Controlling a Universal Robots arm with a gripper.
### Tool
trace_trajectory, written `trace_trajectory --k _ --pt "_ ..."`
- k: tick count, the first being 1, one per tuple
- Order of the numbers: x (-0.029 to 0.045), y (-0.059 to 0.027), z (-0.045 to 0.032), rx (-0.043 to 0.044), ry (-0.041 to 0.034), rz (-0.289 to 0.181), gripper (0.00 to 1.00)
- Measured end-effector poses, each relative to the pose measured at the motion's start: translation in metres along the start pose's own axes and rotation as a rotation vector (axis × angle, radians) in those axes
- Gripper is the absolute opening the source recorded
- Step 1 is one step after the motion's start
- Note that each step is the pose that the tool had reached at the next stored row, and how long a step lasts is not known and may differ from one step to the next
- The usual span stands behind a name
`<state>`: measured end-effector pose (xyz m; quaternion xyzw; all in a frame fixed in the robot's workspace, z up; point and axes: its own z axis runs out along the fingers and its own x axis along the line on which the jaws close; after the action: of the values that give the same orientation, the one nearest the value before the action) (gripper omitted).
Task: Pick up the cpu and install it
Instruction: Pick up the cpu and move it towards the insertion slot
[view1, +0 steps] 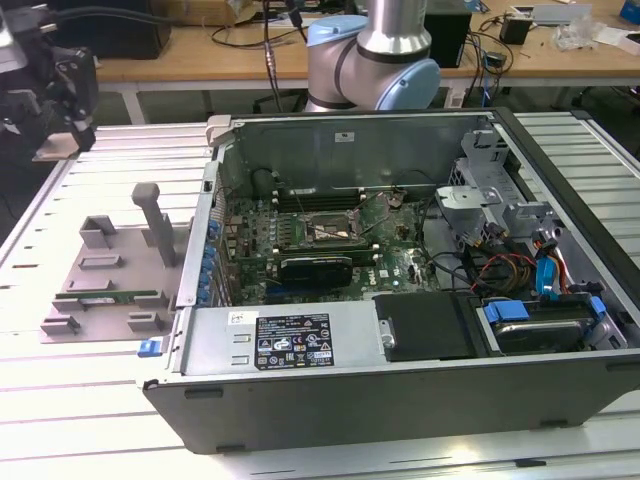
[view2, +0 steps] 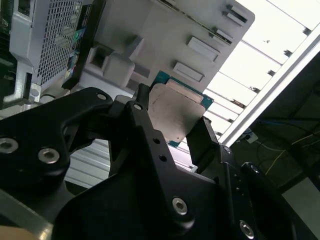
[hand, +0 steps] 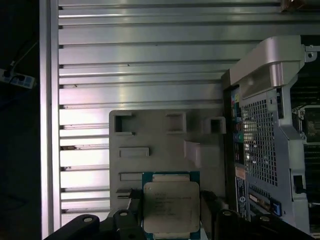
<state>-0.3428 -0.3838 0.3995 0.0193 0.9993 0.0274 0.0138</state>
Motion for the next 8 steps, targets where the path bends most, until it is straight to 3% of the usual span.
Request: trace_trajectory --k 4,8 --pt "-0.0246 0.0009 0.0008 -0.0002 -0.0001 0.000 0.55" --pt "-0.0574 0.0021 0.0017 -0.0002 -0.0001 0.000 0.55"
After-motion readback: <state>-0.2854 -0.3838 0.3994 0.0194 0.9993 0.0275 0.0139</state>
